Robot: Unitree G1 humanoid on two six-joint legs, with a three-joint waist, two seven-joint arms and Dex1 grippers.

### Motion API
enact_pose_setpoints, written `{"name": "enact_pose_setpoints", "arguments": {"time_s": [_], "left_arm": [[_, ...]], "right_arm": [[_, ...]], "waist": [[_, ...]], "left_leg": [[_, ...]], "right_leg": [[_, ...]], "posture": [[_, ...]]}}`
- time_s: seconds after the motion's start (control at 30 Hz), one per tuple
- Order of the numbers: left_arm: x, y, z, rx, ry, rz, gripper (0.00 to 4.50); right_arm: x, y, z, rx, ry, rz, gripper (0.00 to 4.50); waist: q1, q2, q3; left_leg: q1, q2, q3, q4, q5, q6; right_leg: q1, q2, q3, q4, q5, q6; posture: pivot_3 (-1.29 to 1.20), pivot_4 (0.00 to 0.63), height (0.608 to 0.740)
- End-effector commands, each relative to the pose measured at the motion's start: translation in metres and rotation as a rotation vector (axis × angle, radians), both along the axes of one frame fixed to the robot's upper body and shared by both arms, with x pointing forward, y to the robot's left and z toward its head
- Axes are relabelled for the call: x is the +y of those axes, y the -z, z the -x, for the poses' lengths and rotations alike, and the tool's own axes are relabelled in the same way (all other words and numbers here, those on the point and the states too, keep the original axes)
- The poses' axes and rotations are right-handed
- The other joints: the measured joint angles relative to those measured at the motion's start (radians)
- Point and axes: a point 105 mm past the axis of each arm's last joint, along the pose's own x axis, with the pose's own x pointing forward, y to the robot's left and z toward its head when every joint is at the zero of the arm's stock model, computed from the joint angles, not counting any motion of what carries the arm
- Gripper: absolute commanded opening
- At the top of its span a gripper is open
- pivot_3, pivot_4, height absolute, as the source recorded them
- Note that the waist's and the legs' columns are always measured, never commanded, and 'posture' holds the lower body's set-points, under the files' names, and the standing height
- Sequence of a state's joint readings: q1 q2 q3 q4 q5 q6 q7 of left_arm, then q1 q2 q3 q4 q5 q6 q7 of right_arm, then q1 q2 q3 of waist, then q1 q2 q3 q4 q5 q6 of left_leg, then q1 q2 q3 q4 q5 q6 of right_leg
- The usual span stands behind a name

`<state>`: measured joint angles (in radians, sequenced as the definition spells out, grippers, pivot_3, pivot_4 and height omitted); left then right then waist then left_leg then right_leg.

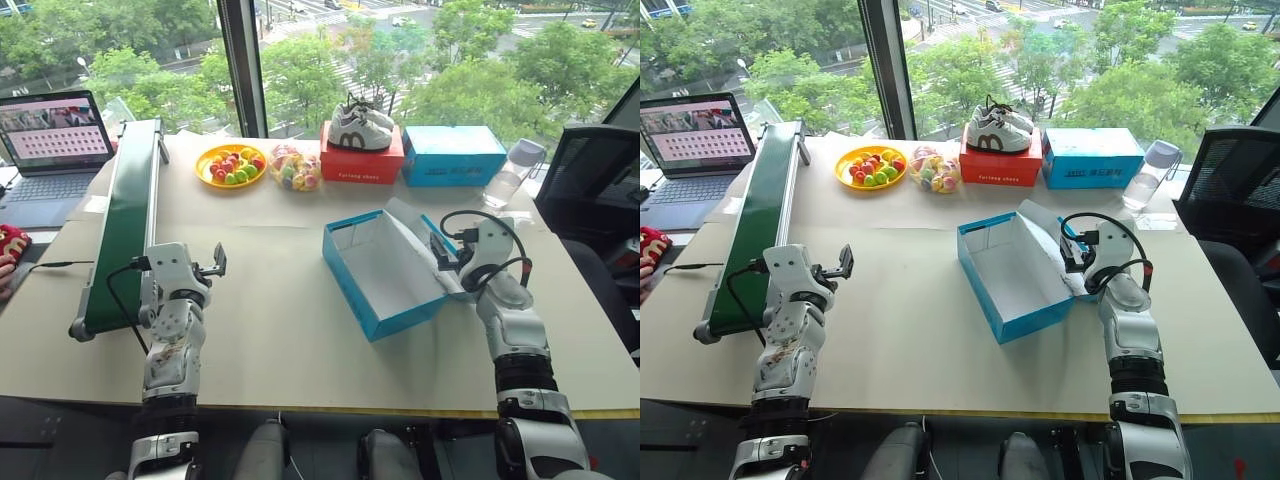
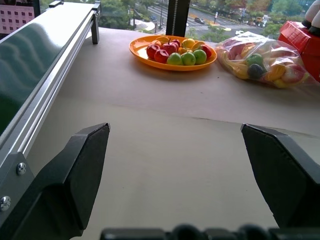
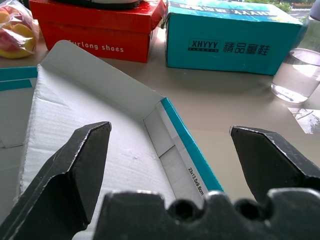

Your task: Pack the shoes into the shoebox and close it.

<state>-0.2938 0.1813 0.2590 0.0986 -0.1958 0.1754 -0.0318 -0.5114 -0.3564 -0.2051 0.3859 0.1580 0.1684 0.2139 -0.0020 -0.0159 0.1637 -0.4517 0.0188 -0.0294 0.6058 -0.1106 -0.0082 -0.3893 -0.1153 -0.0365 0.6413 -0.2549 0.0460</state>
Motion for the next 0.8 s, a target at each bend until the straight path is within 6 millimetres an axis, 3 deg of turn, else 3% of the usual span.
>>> {"name": "enact_pose_setpoints", "arguments": {"time_s": [0.03, 0.17, 0.3, 0.37, 0.43, 0.57, 0.7, 0.8], "left_arm": [[-0.006, -0.027, -0.004, -0.062, 0.044, -0.083, 4.5], [-0.008, -0.062, -0.005, -0.134, 0.088, -0.233, 4.5], [0.008, -0.09, 0.0, -0.177, 0.053, -0.286, 4.5], [0.021, -0.102, 0.001, -0.165, 0.005, -0.229, 4.5], [0.028, -0.108, 0.0, -0.135, -0.021, -0.183, 4.5], [0.056, -0.091, 0.004, 0.012, -0.087, -0.077, 4.5], [0.094, -0.067, 0.02, 0.158, -0.15, -0.023, 4.5], [0.112, -0.056, 0.03, 0.211, -0.192, 0.004, 4.5]], "right_arm": [[0.006, -0.029, -0.001, -0.114, 0.007, -0.032, 4.49], [0.043, -0.078, 0.003, -0.276, -0.118, -0.122, 4.49], [0.1, -0.123, 0.02, -0.325, -0.446, -0.237, 4.49], [0.139, -0.148, 0.043, -0.318, -0.712, -0.271, 4.49], [0.175, -0.158, 0.075, -0.277, -0.978, -0.275, 4.49], [0.201, -0.135, 0.109, -0.142, -1.22, -0.173, 4.49], [0.204, -0.098, 0.112, -0.04, -1.221, 0.047, 4.49], [0.204, -0.077, 0.11, -0.017, -1.188, 0.187, 4.49]], "waist": [[0.0, 0.0, 0.0], [-0.006, 0.0, 0.002], [-0.014, 0.001, 0.002], [-0.013, 0.001, 0.003], [-0.012, 0.0, 0.003], [-0.007, 0.0, 0.003], [-0.01, -0.003, 0.004], [-0.01, -0.004, 0.004]], "left_leg": [[0.0, 0.0, 0.0, 0.0, 0.0, 0.0], [-0.001, 0.001, 0.0, -0.001, 0.0, 0.0], [-0.001, 0.002, 0.001, -0.001, 0.0, 0.0], [-0.001, 0.002, 0.002, -0.002, 0.0, 0.0], [-0.001, 0.003, 0.002, -0.003, 0.0, 0.0], [-0.001, 0.004, 0.001, -0.002, 0.0, 0.0], [-0.001, 0.004, 0.001, -0.001, -0.003, -0.004], [-0.001, 0.004, 0.002, -0.002, -0.005, -0.008]], "right_leg": [[0.0, 0.0, 0.0, 0.0, 0.0, 0.0], [-0.003, 0.001, 0.001, 0.001, 0.0, -0.001], [-0.003, 0.001, 0.002, 0.001, 0.0, -0.001], [-0.004, 0.002, 0.002, 0.001, 0.001, -0.002], [-0.004, 0.003, 0.002, 0.001, 0.001, -0.003], [-0.002, 0.003, 0.0, 0.0, 0.0, -0.001], [-0.003, 0.002, 0.0, -0.001, -0.001, -0.001], [-0.006, 0.002, 0.0, 0.0, -0.001, -0.002]], "posture": [[0.0, 0.15, 0.74], [0.0, 0.15, 0.74], [0.0, 0.15, 0.74], [0.0, 0.15, 0.74], [0.0, 0.15, 0.74], [0.0, 0.15, 0.74], [0.0, 0.15, 0.74], [0.0, 0.15, 0.74]]}}
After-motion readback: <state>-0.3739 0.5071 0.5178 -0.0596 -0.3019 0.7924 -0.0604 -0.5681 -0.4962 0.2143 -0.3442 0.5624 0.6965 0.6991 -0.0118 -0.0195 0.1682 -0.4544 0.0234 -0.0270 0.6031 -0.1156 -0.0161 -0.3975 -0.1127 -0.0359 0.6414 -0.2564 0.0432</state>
